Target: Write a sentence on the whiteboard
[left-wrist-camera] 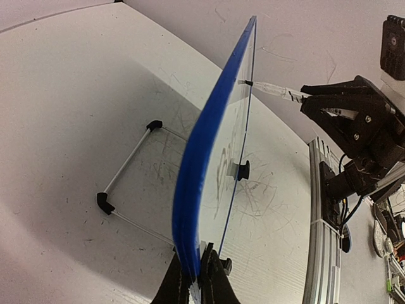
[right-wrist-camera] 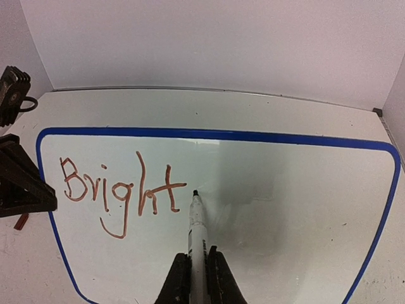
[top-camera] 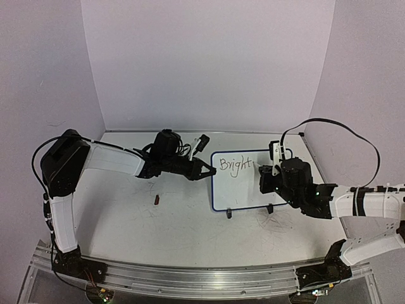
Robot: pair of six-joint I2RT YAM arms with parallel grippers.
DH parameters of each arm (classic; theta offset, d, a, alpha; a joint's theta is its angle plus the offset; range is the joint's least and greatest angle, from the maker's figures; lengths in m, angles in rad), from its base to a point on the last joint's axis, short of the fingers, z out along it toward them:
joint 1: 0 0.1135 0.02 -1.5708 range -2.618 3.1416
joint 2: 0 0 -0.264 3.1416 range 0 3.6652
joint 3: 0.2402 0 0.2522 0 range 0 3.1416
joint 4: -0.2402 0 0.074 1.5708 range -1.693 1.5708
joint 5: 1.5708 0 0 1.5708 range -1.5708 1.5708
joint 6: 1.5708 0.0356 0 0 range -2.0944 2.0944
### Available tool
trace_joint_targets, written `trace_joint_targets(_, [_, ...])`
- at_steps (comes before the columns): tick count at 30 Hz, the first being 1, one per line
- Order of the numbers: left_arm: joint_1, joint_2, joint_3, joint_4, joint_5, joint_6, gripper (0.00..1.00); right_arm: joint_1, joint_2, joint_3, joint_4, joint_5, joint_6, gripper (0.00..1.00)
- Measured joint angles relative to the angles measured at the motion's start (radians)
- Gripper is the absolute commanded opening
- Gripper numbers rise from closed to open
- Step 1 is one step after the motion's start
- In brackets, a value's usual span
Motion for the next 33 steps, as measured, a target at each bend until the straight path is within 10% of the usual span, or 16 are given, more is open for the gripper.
trace_joint_targets(33, [-0.001,0.000,0.000,-0.001,-0.001,-0.001,0.00,-0.008,-0.008,-0.023,0.006,-0.031,0.044,0.00])
